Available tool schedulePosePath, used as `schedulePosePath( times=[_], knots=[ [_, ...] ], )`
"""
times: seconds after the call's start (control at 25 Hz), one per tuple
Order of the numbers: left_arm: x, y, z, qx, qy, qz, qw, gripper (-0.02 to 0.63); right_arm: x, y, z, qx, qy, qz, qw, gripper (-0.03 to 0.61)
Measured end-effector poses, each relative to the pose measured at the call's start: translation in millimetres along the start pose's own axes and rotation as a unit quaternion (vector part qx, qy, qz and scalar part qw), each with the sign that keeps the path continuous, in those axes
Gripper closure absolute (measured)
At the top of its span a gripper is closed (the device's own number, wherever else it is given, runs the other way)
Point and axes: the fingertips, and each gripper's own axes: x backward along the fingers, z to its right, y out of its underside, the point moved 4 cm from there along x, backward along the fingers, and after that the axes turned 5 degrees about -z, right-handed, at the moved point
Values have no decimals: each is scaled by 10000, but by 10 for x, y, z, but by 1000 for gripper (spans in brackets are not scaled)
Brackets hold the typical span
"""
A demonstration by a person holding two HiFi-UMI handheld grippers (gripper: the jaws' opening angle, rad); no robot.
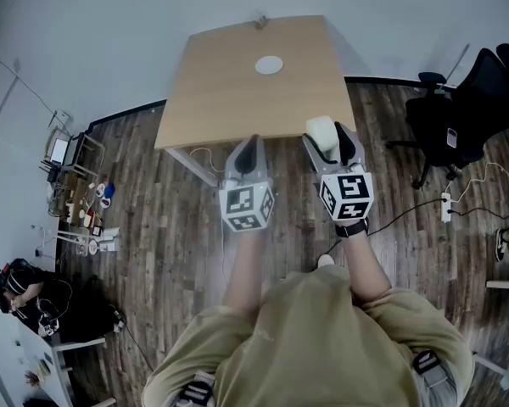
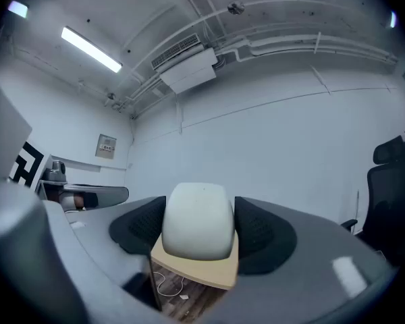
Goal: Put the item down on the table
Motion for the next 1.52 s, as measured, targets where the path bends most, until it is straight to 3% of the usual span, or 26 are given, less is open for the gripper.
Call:
schedulePosePath(
  times=[0.32, 0.56, 0.88, 1.12, 1.52],
  knots=[
    [-240, 40, 312, 22, -239, -24, 9997, 612, 29, -21, 380, 27, -200, 52, 9998, 256],
    [-333, 246, 520, 16, -516, -189, 9985, 611, 2, 130, 716, -242, -380, -13, 9990, 256],
    [-578, 292, 412, 74, -825, -301, 9961, 612, -247, 177, 903, -345, -646, -70, 9973, 256],
    [-994, 381, 237, 148, -765, -429, 9960, 612, -601, 284, 1065, -403, -655, -237, 9968, 256],
    [-1974, 369, -105, 189, -183, -280, 9993, 611, -1477, 282, 1427, -412, -265, -323, 9983, 256]
  ],
)
